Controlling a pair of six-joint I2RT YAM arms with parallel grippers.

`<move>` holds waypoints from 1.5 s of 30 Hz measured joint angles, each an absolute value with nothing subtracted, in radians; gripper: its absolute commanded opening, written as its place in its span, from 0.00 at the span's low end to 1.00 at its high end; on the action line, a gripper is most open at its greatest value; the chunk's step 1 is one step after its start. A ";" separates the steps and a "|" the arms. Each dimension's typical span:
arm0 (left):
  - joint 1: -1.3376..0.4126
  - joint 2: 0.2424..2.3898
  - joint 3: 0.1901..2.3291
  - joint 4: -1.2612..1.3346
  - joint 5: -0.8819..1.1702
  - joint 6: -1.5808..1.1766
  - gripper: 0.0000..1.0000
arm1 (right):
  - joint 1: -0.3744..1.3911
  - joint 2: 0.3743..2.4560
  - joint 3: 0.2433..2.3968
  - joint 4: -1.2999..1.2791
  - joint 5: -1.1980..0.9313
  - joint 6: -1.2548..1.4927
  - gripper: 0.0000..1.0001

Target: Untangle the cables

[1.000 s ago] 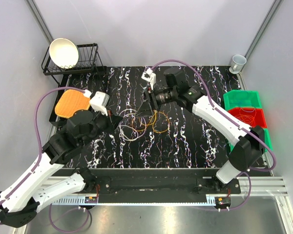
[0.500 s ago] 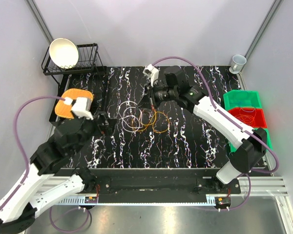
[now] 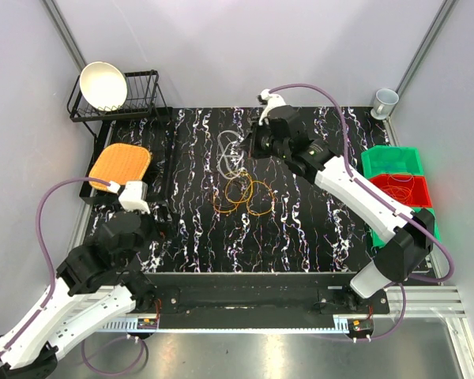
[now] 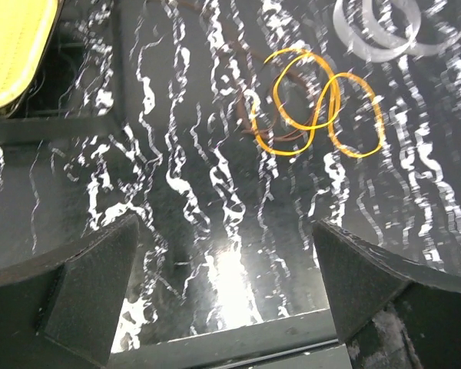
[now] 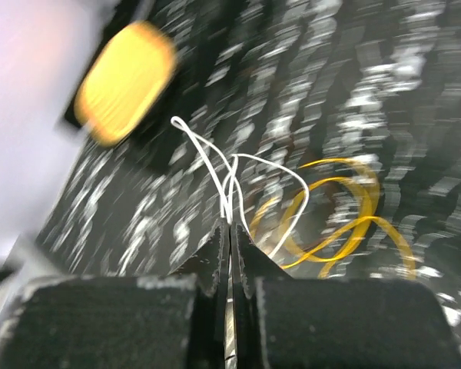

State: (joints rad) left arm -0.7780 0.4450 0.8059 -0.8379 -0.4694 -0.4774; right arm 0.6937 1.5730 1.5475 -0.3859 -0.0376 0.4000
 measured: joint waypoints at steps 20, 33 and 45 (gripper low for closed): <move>-0.778 0.469 0.796 -0.844 -0.493 -0.479 0.99 | 0.640 1.520 1.700 -0.898 0.957 1.066 0.00; -0.778 0.471 0.795 -0.844 -0.494 -0.479 0.99 | 0.453 1.800 1.994 -1.299 1.052 1.541 0.00; -0.778 0.460 0.790 -0.844 -0.494 -0.479 0.99 | 0.427 1.570 1.804 -1.328 1.082 1.452 0.00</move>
State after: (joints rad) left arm -0.7776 0.4599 0.7898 -0.8436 -0.4938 -0.4786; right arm 0.4271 1.5703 1.8042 -1.3285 1.0824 1.4517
